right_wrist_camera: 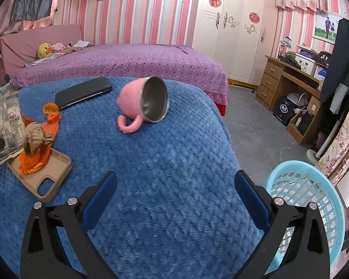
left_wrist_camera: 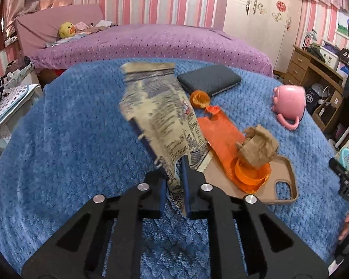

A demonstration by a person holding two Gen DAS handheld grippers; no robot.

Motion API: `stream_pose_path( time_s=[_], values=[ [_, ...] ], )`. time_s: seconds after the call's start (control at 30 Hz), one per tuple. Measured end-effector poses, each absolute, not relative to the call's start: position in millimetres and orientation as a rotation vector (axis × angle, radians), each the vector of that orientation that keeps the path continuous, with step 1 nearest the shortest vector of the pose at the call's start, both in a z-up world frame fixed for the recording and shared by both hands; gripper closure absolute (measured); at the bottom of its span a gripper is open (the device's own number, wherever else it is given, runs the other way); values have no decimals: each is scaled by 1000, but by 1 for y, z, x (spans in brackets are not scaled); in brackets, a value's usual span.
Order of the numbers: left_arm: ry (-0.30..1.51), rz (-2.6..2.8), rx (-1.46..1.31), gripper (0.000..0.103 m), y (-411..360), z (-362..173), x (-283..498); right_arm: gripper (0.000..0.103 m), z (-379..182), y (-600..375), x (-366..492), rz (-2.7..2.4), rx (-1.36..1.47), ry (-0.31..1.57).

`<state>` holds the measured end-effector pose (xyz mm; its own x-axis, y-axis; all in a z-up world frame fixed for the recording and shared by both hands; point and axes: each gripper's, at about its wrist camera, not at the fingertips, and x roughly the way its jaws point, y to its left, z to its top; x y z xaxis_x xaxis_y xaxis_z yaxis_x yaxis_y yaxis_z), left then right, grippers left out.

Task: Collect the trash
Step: 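Grasp the printed snack wrapper with the left tool while the right tool grasps crumpled brown paper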

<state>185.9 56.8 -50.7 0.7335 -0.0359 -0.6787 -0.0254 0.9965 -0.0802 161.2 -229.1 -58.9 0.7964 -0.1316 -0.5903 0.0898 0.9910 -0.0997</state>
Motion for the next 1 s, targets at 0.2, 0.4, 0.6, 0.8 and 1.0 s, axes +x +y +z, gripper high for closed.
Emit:
stream_pose_path(
  time_s=[0.2,0.4,0.6,0.8,1.0],
  values=[
    [706,2,-76,97,69,-34,178,5,-51,-207,159,-52,-20,611],
    [677,34,-46,97,96,-15,167,5,-44,-174,164,3,-48,607],
    [664,100,-60,97,136,-8,161,5,-42,-146,170,47,-75,613],
    [688,163,-91,97,162,-17,167,5,-54,-120,172,83,-115,632],
    [712,179,-103,97,170,-26,174,6,-56,-96,184,133,-146,642]
  ],
)
